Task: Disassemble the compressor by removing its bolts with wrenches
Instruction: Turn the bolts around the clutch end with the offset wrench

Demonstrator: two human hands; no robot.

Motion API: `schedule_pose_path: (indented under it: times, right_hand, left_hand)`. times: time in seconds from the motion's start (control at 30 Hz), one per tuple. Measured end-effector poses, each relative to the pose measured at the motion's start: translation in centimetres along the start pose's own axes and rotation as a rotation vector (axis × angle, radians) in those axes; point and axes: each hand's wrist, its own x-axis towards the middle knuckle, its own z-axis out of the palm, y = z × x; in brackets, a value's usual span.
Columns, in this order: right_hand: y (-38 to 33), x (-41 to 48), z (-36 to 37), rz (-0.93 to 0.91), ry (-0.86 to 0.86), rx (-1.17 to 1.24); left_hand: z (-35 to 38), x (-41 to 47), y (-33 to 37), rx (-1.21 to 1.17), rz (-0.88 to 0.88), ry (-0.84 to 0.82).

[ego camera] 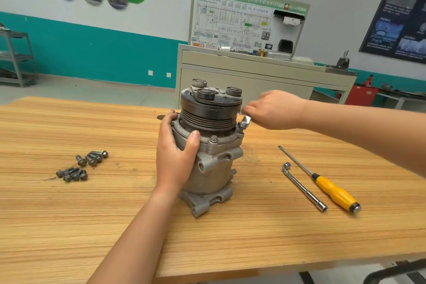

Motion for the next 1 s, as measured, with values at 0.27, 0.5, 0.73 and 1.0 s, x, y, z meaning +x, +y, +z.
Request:
schedule_pose_path:
  times: [0.27, 0.5, 0.73, 1.0]
  right_hand:
    - [-2.3, -1.2, 1.8, 0.491, 0.496, 0.515]
    - [-4.0, -4.8, -0.4, 0.647, 0.018, 0.626]
    - [-5.5, -3.5, -2.4, 0.559, -0.14, 0.321]
    - [-4.8, -3.0, -3.0, 0.391, -0.165, 0.028]
  left_hand:
    - [0.1, -0.1, 0.0, -0.015, -0.008, 0.006]
    - [0.3, -0.1, 0.1, -0.023, -0.019, 0.028]
    - [0.1, -0.1, 0.3, -0.016, -0.023, 0.009]
    - [0.2, -0.1, 0.0, -0.024, -0.029, 0.017]
